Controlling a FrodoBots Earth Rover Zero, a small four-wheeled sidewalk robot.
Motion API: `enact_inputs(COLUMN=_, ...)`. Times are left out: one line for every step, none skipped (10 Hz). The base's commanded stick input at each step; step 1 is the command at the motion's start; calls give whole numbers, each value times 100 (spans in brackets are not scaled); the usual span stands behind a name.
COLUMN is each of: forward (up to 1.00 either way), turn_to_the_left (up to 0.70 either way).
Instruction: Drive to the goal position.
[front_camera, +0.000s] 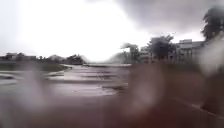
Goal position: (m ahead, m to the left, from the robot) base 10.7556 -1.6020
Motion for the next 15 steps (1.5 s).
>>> enact_inputs(forward=45, turn_to_the_left=0)
enact_inputs(forward=45, turn_to_the_left=0)
enact_inputs(forward=45, turn_to_the_left=0)
enact_inputs(forward=45, turn_to_the_left=0)
enact_inputs(forward=45, turn_to_the_left=0)
enact_inputs(forward=45, turn_to_the_left=0)
enact_inputs(forward=45, turn_to_the_left=0)
enact_inputs(forward=45, turn_to_the_left=0)
enact_inputs(forward=45, turn_to_the_left=0)
enact_inputs(forward=45, turn_to_the_left=0)
enact_inputs(forward=45, turn_to_the_left=0)
enact_inputs(forward=45, turn_to_the_left=0)
enact_inputs(forward=45, turn_to_the_left=0)
enact_inputs(forward=45, turn_to_the_left=0)
enact_inputs(forward=45, turn_to_the_left=0)
